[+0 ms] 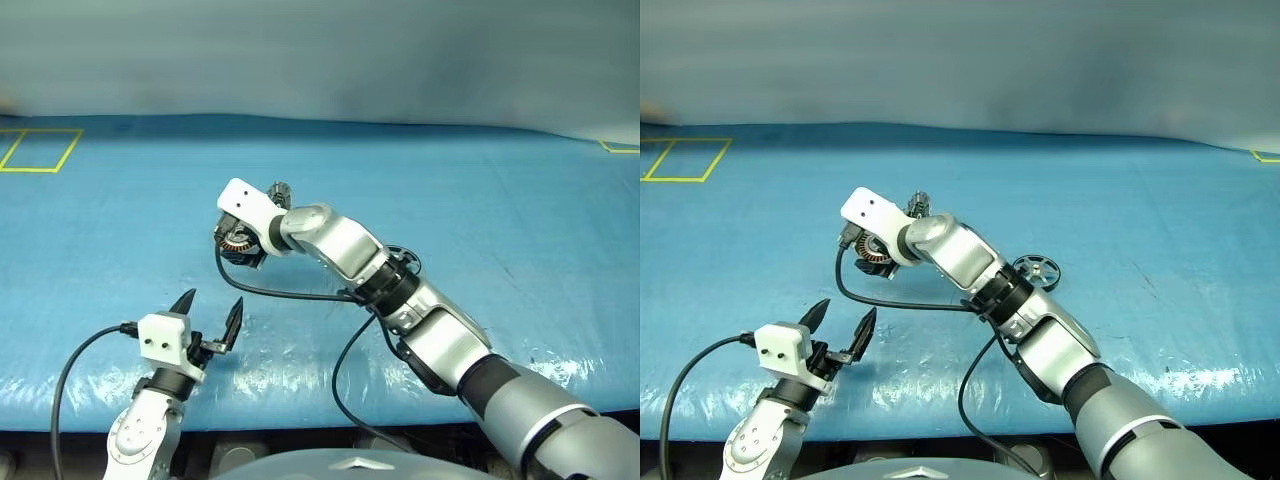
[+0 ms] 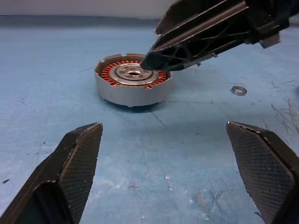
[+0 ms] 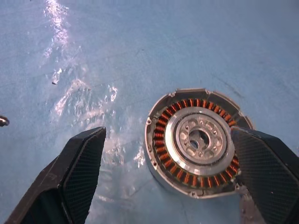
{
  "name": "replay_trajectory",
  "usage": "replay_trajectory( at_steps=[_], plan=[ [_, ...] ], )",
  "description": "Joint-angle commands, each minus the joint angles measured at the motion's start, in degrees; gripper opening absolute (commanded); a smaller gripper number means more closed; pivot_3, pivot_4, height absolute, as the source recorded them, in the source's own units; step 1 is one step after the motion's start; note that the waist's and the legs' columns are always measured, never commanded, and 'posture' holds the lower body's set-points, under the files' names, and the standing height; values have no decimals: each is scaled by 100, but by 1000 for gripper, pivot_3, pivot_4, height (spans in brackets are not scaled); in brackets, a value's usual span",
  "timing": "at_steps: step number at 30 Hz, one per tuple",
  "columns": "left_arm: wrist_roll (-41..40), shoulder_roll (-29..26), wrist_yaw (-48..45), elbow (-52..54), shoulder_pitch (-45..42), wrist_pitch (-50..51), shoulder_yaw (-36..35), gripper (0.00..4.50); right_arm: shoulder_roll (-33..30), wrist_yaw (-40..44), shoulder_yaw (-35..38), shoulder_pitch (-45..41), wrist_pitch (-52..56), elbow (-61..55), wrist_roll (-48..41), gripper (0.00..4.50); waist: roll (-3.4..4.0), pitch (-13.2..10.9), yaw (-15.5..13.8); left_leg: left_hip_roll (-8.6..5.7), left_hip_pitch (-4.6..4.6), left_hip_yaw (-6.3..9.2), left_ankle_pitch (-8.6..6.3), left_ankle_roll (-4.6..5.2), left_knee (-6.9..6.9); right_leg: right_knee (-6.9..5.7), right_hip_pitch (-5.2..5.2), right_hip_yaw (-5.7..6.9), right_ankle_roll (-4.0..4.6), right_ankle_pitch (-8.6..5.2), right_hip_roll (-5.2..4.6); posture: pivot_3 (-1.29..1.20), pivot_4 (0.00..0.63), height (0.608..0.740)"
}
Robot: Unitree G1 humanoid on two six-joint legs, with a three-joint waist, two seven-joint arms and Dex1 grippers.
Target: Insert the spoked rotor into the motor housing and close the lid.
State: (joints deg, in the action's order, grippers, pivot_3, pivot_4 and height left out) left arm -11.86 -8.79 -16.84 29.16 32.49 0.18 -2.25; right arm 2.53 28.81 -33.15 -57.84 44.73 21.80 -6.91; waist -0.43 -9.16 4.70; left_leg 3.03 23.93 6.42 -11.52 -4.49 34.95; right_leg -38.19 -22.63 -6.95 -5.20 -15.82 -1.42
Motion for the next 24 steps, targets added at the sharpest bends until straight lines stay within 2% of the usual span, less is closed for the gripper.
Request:
replay_trajectory(
  at_steps=[1,14,22,24],
  plan=[
    [36,78,90,281,123,-267,-3,4500,225,154,85,-182,-499,506,223,4462,1,-1,0,0,0,0,0,0,0,0,0,0,-5,-10,0,0,150,740],
    [108,213,264,278,277,-471,90,4500,808,480,197,-351,-1547,2286,864,4462,14,-9,28,1,4,-2,-1,-2,-4,-3,-8,0,-10,-10,1,0,150,740],
    [176,352,390,194,371,-691,170,4500,1134,816,38,-656,-1375,3274,1251,4462,23,-12,9,0,-16,-2,-1,-2,3,-2,-11,-1,13,-25,0,0,150,740],
    [213,409,428,163,407,-762,203,4500,1215,965,-116,-741,-1376,3512,1426,4076,24,-10,3,-1,-18,-2,-1,-2,9,-3,-8,-1,12,-25,0,0,150,740]
  ],
)
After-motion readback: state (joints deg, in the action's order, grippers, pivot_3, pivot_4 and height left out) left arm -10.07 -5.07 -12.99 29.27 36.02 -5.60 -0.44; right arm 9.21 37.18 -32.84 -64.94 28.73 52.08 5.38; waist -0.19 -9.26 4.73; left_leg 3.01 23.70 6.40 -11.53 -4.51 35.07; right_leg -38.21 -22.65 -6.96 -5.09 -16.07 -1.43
